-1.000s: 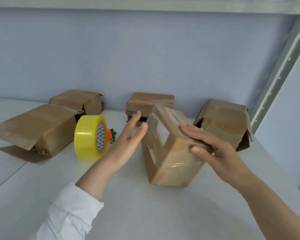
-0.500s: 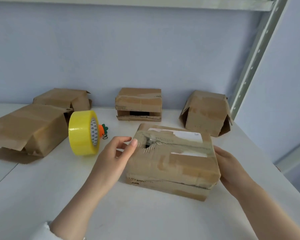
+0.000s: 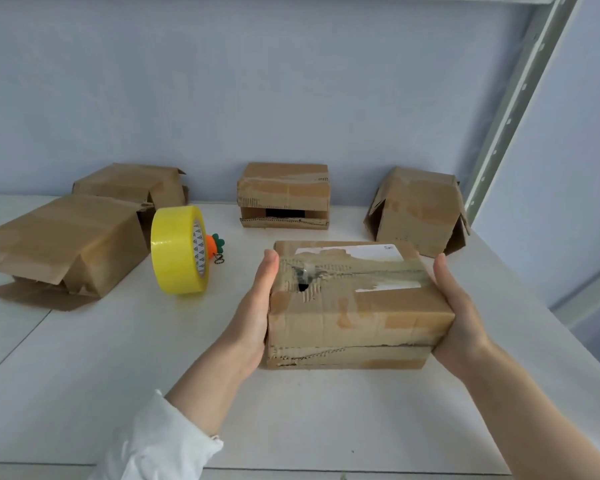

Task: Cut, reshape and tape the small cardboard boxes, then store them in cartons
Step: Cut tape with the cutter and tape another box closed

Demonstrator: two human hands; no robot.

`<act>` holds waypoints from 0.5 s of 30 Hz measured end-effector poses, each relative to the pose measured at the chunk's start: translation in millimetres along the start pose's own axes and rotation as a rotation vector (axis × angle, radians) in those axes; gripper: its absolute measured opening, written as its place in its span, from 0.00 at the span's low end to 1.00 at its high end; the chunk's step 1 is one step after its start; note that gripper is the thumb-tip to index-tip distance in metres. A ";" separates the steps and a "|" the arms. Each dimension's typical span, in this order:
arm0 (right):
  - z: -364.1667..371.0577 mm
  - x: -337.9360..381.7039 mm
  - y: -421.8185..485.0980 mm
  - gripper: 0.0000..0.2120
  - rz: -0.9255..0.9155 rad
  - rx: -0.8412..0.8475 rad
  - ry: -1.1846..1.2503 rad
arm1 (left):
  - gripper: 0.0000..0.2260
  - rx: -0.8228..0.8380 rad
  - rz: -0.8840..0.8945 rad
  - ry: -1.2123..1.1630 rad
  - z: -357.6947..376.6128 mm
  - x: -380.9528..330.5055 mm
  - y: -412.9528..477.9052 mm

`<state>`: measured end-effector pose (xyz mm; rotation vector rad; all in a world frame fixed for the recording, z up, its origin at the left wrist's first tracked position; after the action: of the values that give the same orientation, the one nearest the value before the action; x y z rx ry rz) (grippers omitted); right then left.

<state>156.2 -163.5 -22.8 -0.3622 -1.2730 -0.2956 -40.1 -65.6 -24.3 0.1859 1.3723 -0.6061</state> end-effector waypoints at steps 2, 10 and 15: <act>0.2 4.7 0.7 0.25 0.013 0.003 -0.002 | 0.29 0.019 0.027 0.022 -7.0 -1.9 4.4; 8.4 -3.1 -4.2 0.21 0.090 -0.050 -0.021 | 0.33 0.009 -0.042 -0.124 -3.6 8.1 13.0; 2.1 37.9 -0.6 0.24 -0.032 -0.144 -0.401 | 0.30 -0.070 0.269 0.428 -6.1 -33.2 3.1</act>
<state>164.4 -163.8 14.2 -0.5439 -1.6562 -0.3544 -46.2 -50.4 5.3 0.4558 1.7411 -0.2997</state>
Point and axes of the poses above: each hand's wrist, its own y-axis towards the middle knuckle, its own z-axis out of the palm, x = y × z, the point moved 1 cm from there along y, towards the middle knuckle, and after that the axes turned 1 degree about -z, right-handed, at the moved point
